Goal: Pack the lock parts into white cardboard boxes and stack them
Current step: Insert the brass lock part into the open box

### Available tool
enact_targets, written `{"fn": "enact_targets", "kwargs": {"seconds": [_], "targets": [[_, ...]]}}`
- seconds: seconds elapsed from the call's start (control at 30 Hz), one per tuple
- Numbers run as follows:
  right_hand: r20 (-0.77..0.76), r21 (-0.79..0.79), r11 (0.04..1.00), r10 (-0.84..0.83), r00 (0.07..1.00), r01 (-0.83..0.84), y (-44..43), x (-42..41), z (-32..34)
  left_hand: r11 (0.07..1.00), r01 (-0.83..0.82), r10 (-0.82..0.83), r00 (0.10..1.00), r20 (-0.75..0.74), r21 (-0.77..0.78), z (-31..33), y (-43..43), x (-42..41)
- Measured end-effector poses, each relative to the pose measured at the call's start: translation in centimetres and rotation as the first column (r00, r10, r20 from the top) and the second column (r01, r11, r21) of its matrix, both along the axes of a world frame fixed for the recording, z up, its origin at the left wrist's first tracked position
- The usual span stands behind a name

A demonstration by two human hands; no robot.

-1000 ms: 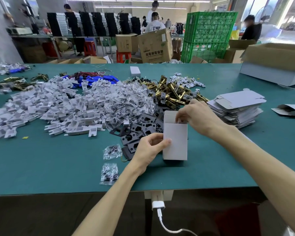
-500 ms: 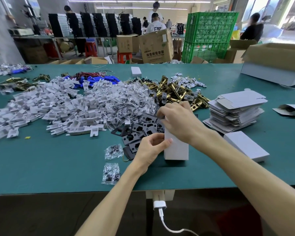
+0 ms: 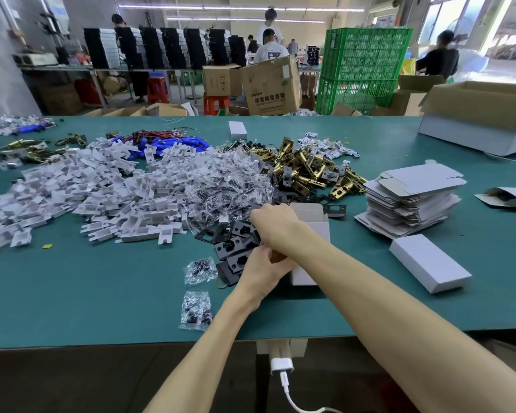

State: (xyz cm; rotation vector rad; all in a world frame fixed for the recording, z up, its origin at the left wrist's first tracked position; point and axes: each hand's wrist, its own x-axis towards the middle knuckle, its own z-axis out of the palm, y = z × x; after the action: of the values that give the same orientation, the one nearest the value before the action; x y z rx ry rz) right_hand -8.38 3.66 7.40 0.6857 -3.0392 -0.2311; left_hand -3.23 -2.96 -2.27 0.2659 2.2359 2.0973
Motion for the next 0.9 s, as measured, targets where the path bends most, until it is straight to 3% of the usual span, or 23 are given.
{"fn": "enact_targets", "kwargs": {"seconds": [0.23, 0.7, 0.8, 0.9], "targets": [[0.078, 0.007, 0.999, -0.040, 0.996, 0.040, 0.0, -0.6, 0.0, 0.999, -0.016, 0.016, 1.000, -0.005, -0.051, -0.2, 0.1, -0.1], [0.026, -0.019, 0.999, 0.046, 0.999, -0.046, 0.9, 0.3, 0.1, 0.999, -0.022, 0.021, 1.000, 0.023, 0.036, 0.2, 0.2, 0.2], [0.033, -0.129, 0.990, 0.065, 0.997, -0.060, 1.3, 0.2, 0.2, 1.000, -0.017, 0.017, 1.000, 0.022, 0.026, 0.2, 0.2, 0.2], [0.001, -0.385, 0.922, 0.035, 0.999, -0.032, 2.0, 0.1, 0.6, 0.999, 0.002, -0.003, 1.000, 0.014, 0.054, 0.2, 0.2, 0.2]]}}
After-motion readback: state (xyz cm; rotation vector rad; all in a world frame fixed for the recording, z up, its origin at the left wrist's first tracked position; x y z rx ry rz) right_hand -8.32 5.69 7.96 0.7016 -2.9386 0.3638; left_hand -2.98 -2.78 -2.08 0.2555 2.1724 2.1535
